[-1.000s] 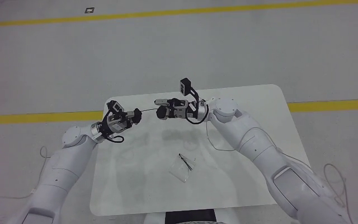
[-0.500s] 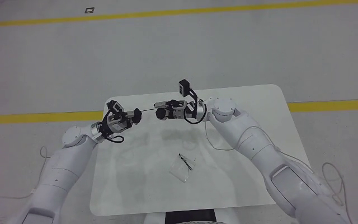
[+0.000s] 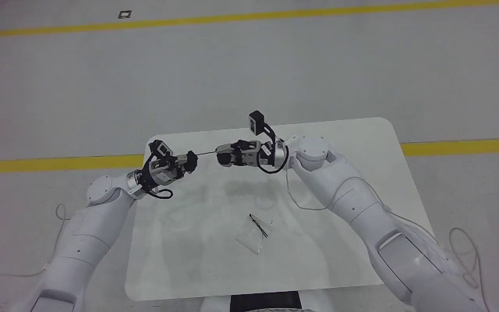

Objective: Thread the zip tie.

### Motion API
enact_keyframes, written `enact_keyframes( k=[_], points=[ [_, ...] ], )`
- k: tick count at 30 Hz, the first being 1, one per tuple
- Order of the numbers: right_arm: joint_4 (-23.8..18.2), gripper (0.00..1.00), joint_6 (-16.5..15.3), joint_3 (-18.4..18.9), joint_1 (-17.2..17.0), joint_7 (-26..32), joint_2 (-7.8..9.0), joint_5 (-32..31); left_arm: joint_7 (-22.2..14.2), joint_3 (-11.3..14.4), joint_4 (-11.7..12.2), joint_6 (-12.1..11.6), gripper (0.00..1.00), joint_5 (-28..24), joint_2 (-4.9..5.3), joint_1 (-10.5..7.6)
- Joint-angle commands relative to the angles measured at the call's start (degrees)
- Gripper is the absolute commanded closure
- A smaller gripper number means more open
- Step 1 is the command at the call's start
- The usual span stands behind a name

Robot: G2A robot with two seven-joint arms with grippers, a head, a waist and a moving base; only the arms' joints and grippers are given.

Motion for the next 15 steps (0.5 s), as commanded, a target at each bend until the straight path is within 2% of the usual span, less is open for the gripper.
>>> enact_keyframes(
  k=[1,7,10,15],
  points=[
    [-0.1,0.84,0.0,0.3,-0.2,-0.1,0.03,-0.1,0.0,0.0,0.0,0.0,1.0,0.0,0.0,0.0],
    [-0.5,0.96,0.2,0.9,-0.6,-0.4,0.01,-0.6,0.0,0.0,0.0,0.0,1.0,0.0,0.0,0.0],
    [-0.7,0.98,0.4,1.1,-0.8,-0.5,-0.02,-0.9,0.0,0.0,0.0,0.0,1.0,0.0,0.0,0.0],
    [-0.9,0.96,0.6,1.4,-0.9,-0.6,-0.12,-1.1,0.0,0.0,0.0,0.0,1.0,0.0,0.0,0.0]
  ],
)
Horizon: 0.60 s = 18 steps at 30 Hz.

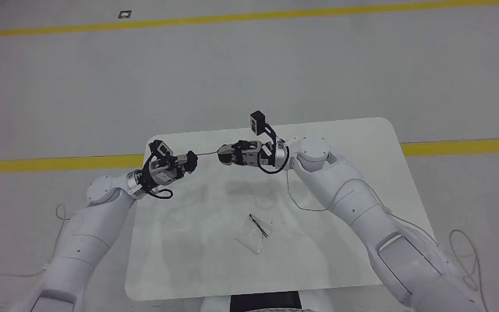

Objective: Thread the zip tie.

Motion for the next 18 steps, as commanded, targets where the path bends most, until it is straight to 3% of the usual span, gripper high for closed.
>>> enact_keyframes(
  k=[1,18],
  points=[
    [0.0,0.96,0.1,0.1,0.0,0.0,-0.04,-0.1,0.0,0.0,0.0,0.0,1.0,0.0,0.0,0.0],
    [-0.8,0.86,0.7,1.7,-0.9,-0.6,0.0,-1.2,0.0,0.0,0.0,0.0,1.0,0.0,0.0,0.0]
  ],
)
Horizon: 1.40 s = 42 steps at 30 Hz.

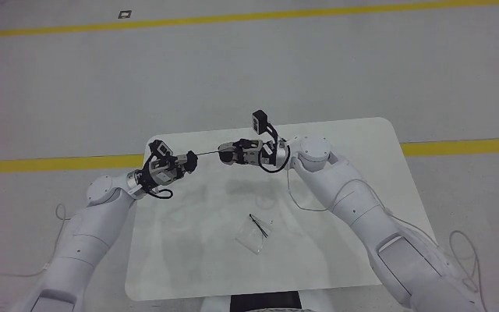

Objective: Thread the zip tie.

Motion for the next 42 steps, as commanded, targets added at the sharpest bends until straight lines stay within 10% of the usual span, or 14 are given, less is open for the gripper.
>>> enact_keyframes(
  k=[1,24,26,27,42],
  points=[
    [-0.3,0.86,0.1,0.2,-0.2,0.0,0.04,-0.1,0.0,0.0,0.0,0.0,1.0,0.0,0.0,0.0],
    [-1.5,1.0,0.9,1.2,-1.0,0.6,0.05,-1.7,0.0,0.0,0.0,0.0,1.0,0.0,0.0,0.0],
    [-1.5,1.0,0.6,1.4,-1.1,0.5,0.06,-1.6,0.0,0.0,0.0,0.0,0.18,0.0,0.0,0.0],
    [-1.5,1.0,0.5,1.5,-1.2,0.5,0.08,-1.6,0.0,0.0,0.0,0.0,0.0,0.0,0.0,0.0],
    [-2.4,1.0,-0.7,1.9,-1.9,1.9,0.0,-0.6,0.0,0.0,0.0,0.0,0.0,0.0,0.0,0.0]
  ],
)
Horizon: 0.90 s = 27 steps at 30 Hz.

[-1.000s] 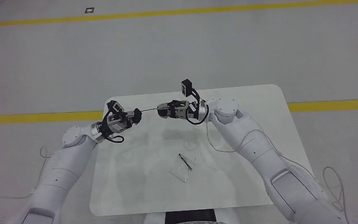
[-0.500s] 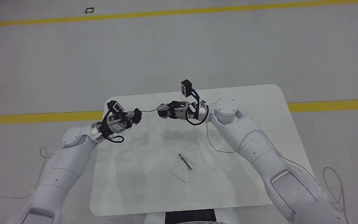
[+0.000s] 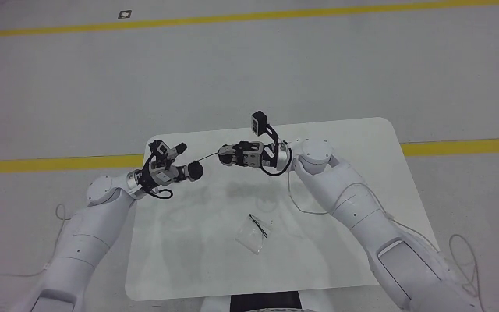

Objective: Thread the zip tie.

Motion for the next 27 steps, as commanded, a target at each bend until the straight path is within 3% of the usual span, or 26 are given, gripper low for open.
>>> enact_keyframes(
  k=[1,6,9,16,23,27],
  points=[
    [0.0,1.0,0.0,0.0,0.0,0.0,0.0,0.0,0.0,0.0,0.0,0.0,0.0,0.0,0.0,0.0],
    [-2.1,1.0,0.2,0.4,-1.6,-1.3,0.11,0.4,1.3,0.0,-1.0,-0.2,0.0,1.3,0.03,0.38],
    [-2.8,1.0,0.4,0.6,-2.0,-1.4,0.11,0.7,-0.8,-0.1,-0.5,-0.9,0.0,3.8,0.24,-0.1],
    [-3.1,1.0,0.2,-0.3,-2.0,-2.1,-0.32,0.5,-5.8,0.6,1.1,-2.0,0.0,2.9,-0.35,-2.45],
    [-3.1,1.0,0.1,-0.3,-2.0,-2.6,-0.32,0.0,-5.8,1.0,0.8,-2.4,0.0,2.5,-0.44,-2.64],
    [-5.3,1.0,0.4,-0.2,-3.2,-4.6,-0.29,-0.4,-3.6,0.9,-1.3,-2.7,0.0,4.2,-0.35,-1.83]
  ],
)
